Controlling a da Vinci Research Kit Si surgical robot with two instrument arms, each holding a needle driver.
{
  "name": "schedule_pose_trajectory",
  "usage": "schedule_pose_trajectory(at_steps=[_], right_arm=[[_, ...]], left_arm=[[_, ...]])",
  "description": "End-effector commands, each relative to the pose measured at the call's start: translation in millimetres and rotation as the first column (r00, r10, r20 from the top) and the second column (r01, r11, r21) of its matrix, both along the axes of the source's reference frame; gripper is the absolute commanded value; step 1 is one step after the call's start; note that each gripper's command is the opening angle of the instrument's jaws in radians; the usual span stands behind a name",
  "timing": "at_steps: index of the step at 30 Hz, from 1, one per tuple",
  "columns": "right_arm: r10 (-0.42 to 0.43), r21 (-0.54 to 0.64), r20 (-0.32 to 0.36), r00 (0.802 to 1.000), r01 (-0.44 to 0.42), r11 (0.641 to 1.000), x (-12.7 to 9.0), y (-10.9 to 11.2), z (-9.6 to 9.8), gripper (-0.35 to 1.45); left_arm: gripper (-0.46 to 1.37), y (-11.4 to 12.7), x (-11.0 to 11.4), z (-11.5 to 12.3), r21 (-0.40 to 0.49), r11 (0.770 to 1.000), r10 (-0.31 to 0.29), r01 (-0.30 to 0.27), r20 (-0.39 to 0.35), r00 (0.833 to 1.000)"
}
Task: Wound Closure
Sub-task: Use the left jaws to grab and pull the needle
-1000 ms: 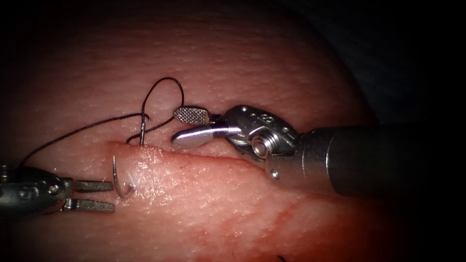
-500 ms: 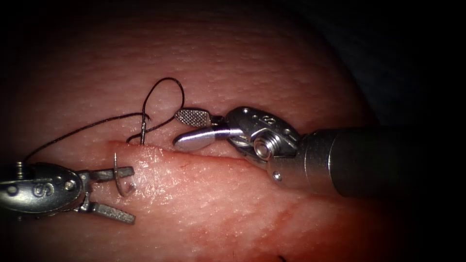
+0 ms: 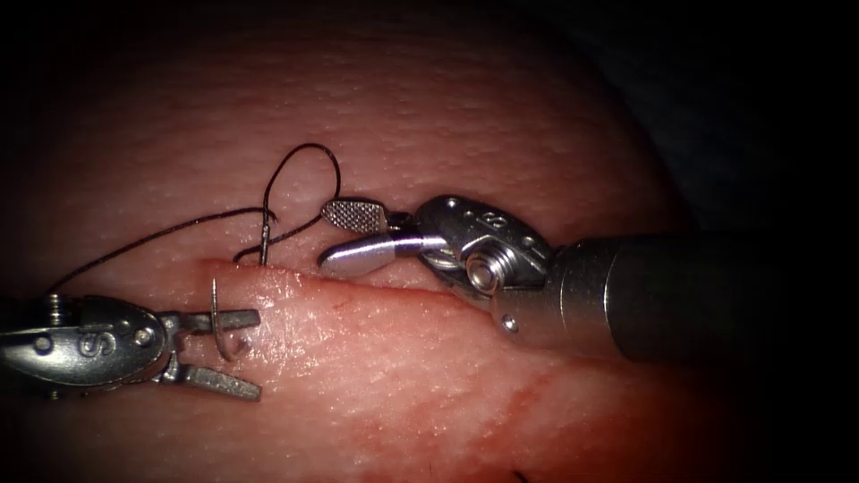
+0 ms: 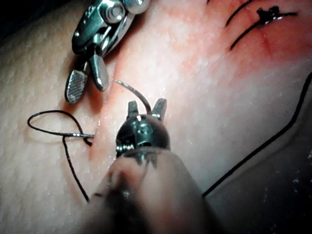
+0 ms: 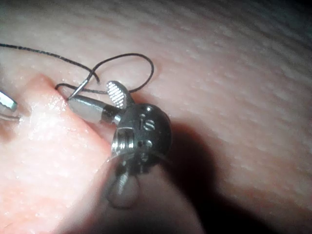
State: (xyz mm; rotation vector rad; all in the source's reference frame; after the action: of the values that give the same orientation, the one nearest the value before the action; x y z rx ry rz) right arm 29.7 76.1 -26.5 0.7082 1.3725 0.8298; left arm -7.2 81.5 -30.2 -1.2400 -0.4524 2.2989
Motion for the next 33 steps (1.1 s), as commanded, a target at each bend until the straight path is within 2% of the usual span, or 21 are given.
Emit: schedule_pose_trajectory(at_steps=[1, 3, 6, 8, 11, 16, 19, 22, 26, 31, 33], right_arm=[[-0.001, 0.000, -0.002, 1.000, 0.001, 1.000, 0.0, 0.0, 0.0, 1.12], [-0.004, -0.005, 0.000, 1.000, 0.004, 1.000, 0.0, 0.0, 0.0, 1.12], [-0.004, -0.005, 0.000, 1.000, 0.004, 1.000, 0.0, 0.0, 0.0, 1.11], [-0.005, -0.005, 0.000, 1.000, 0.005, 1.000, 0.0, 0.0, 0.0, 1.10], [-0.006, -0.005, -0.001, 1.000, 0.006, 1.000, -0.1, 0.0, 0.0, 1.09], [-0.008, -0.005, -0.002, 1.000, 0.008, 1.000, -0.1, 0.0, 0.0, 1.09], [-0.010, -0.005, -0.004, 1.000, 0.010, 1.000, -0.1, -0.1, -0.1, 1.09], [-0.019, -0.005, -0.010, 1.000, 0.019, 1.000, -0.1, -0.2, -0.2, 1.09], [-0.032, -0.006, -0.019, 0.999, 0.032, 0.999, 0.0, -0.4, -0.3, 1.08], [-0.037, -0.005, -0.022, 0.999, 0.036, 0.999, 0.1, -0.5, -0.5, 1.08], [-0.039, -0.005, -0.024, 0.999, 0.039, 0.999, 0.0, -0.5, -0.5, 1.08]], left_arm=[[-0.01, 0.0, 0.0, 0.0, 0.004, 1.000, 0.004, -0.004, 0.002, 1.000], [-0.35, 0.1, -0.1, 0.1, 0.013, 1.000, 0.017, -0.017, 0.010, 1.000], [-0.35, 0.1, 0.0, 0.0, 0.028, 0.999, 0.037, -0.038, 0.028, 0.999], [-0.35, 0.2, 0.0, -0.3, 0.067, 0.997, 0.037, -0.042, 0.068, 0.997], [-0.35, 0.6, -0.1, -0.7, 0.115, 0.993, 0.008, -0.023, 0.130, 0.991], [-0.35, 1.0, -0.3, -1.1, 0.188, 0.982, -0.031, 0.000, 0.163, 0.986], [-0.35, 1.0, -0.3, -1.1, 0.260, 0.965, -0.067, 0.022, 0.167, 0.984], [-0.35, 1.0, -0.3, -1.2, 0.363, 0.931, -0.113, 0.048, 0.159, 0.981], [-0.35, 1.2, -0.2, -1.7, 0.425, 0.904, -0.122, 0.039, 0.169, 0.978], [-0.35, 1.1, 0.0, -2.2, 0.492, 0.871, -0.124, -0.004, 0.226, 0.966], [-0.35, 1.3, 0.0, -2.3, 0.507, 0.862, -0.137, 0.009, 0.217, 0.966]])
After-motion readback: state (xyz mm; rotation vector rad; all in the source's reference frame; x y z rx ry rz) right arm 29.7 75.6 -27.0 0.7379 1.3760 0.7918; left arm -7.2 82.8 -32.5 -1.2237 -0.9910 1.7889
